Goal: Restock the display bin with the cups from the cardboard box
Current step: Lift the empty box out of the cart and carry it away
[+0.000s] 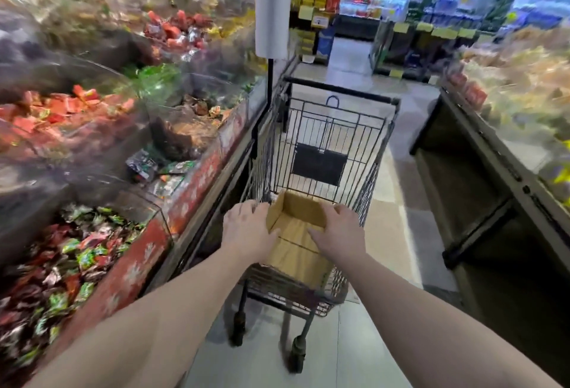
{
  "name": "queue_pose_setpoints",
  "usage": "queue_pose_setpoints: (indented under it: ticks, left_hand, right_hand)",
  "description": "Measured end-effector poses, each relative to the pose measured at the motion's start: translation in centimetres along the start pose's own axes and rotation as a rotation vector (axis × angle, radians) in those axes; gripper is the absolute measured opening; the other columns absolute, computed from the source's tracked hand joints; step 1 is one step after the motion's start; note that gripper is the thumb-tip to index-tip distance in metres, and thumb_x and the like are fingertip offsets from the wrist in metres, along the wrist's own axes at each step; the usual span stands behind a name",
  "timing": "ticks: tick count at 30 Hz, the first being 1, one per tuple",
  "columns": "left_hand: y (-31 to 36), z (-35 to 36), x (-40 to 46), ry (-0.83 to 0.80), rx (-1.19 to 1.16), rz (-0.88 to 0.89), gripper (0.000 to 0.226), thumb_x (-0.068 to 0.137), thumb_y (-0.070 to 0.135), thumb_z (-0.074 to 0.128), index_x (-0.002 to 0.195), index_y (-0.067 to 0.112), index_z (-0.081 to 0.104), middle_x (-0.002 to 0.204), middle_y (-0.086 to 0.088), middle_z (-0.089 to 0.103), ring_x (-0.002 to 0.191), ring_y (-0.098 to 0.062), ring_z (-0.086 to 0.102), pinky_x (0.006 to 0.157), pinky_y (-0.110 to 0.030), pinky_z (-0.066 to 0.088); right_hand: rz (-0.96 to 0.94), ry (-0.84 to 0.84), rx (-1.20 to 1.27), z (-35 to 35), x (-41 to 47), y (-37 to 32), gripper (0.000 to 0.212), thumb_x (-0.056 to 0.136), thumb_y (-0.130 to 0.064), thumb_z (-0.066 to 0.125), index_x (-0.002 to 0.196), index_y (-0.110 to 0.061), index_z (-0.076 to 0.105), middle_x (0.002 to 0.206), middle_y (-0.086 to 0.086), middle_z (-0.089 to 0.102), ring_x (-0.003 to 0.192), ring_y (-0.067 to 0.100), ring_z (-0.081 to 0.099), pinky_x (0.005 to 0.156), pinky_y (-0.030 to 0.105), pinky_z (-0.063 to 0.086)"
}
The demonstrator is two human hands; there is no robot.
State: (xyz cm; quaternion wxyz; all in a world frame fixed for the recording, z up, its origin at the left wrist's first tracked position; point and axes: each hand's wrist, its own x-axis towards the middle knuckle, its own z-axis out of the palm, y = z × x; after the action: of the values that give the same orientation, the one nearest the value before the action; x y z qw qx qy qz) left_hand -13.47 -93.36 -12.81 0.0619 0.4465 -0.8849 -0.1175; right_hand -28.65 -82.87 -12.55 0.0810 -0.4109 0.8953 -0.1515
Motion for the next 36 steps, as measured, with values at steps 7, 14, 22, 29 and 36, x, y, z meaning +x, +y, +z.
queue_pose_setpoints:
  ticks: [7,14,22,29,36]
  left_hand:
    - [5.5,3.1,8.1,-0.024,-0.033,-0.157,0.068,0.089,0.058,0.047,0.146,0.026,0.028,0.153,-0.004,0.029,0.141,-0.026,0.023,0.117,-0.042,0.019]
    - [4.5,7.8,11.9,-0.114,-0.031,-0.319,0.071,0.089,0.06,0.044,0.147,0.023,0.028,0.152,-0.006,0.03,0.141,-0.026,0.024,0.117,-0.041,0.019]
    - [2.1,13.6,14.9,-0.244,-0.17,-0.527,0.071,0.088,0.059,0.047,0.147,0.024,0.029,0.151,-0.005,0.032,0.138,-0.029,0.027,0.114,-0.041,0.023]
    - [2.0,17.9,14.8,-0.321,-0.262,-0.752,0.072,0.088,0.059,0.049,0.147,0.023,0.028,0.149,-0.006,0.034,0.135,-0.03,0.031,0.113,-0.04,0.029]
    - [3.0,23.8,16.3,-0.227,-0.463,-1.2,0.09,0.083,0.055,0.061,0.151,0.023,0.011,0.153,-0.009,0.028,0.138,-0.031,0.028,0.112,-0.039,0.028]
  right_hand:
    - [-0.118,-0.071,-0.09,-1.6,10.6,6.3,0.066,0.09,-0.05,0.056,0.147,-0.034,0.028,0.151,0.008,0.034,0.14,0.03,0.029,0.112,0.045,0.03]
    - [-0.197,-0.227,-0.177,2.1,19.0,7.9,0.067,0.089,-0.051,0.055,0.148,-0.034,0.027,0.152,0.008,0.032,0.14,0.032,0.028,0.113,0.049,0.032]
    - [-0.151,-0.37,-0.212,6.6,26.2,9.5,0.07,0.087,-0.054,0.056,0.148,-0.035,0.028,0.155,0.008,0.028,0.146,0.03,0.018,0.115,0.049,0.029]
    - [-0.18,-0.508,-0.29,10.7,31.5,9.6,0.068,0.089,-0.052,0.053,0.148,-0.032,0.027,0.15,0.011,0.032,0.138,0.033,0.03,0.11,0.048,0.035]
    - [-0.288,-0.635,-0.341,16.6,39.1,10.7,0.075,0.088,-0.047,0.058,0.15,-0.03,0.018,0.148,0.012,0.035,0.134,0.032,0.035,0.105,0.047,0.038]
